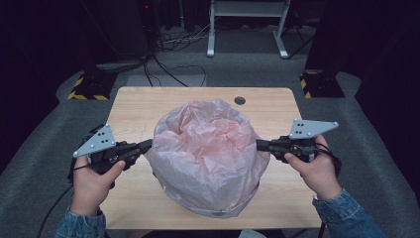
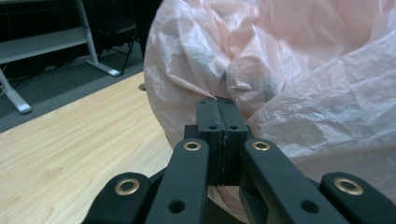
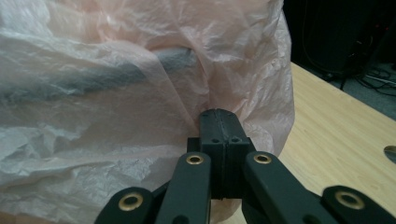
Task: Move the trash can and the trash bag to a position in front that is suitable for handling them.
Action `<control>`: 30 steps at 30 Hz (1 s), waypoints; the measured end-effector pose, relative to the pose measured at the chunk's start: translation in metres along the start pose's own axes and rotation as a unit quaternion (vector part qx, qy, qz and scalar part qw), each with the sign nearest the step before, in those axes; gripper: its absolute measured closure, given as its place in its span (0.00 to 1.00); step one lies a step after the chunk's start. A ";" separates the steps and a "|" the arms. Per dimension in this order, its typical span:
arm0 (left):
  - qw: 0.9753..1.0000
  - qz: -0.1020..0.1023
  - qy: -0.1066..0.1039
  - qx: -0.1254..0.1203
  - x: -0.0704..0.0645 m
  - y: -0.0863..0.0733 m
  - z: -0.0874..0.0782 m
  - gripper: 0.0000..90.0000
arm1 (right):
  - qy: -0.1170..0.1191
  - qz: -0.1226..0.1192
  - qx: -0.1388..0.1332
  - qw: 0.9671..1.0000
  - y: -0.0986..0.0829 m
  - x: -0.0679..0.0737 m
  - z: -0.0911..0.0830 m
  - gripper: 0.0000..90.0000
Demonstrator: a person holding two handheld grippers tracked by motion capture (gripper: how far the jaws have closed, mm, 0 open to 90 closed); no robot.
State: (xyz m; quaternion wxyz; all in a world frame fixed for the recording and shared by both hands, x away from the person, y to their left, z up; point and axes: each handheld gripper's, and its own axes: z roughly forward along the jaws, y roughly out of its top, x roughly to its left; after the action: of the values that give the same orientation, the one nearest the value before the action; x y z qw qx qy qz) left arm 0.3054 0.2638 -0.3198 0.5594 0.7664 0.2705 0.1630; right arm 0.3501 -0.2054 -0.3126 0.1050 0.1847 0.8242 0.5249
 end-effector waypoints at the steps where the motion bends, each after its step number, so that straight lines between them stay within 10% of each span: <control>1: 1.000 0.000 0.000 0.000 0.000 0.000 0.000 1.00 | 0.002 0.002 0.000 1.000 -0.002 0.000 0.002 1.00; 20: 1.000 -0.002 -0.028 0.008 0.004 -0.037 0.012 1.00 | 0.029 0.029 0.029 0.999 -0.037 -0.002 0.020 1.00; 30: 0.997 0.058 -0.053 -0.021 0.004 -0.046 0.014 1.00 | 0.040 0.031 0.023 0.998 -0.046 0.000 0.019 1.00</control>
State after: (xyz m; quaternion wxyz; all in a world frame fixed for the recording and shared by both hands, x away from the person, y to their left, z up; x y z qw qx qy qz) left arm 0.3057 0.2657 -0.3682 0.5787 0.7761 0.1927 0.1601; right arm 0.3483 -0.2072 -0.3622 0.0510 0.1914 0.8333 0.5161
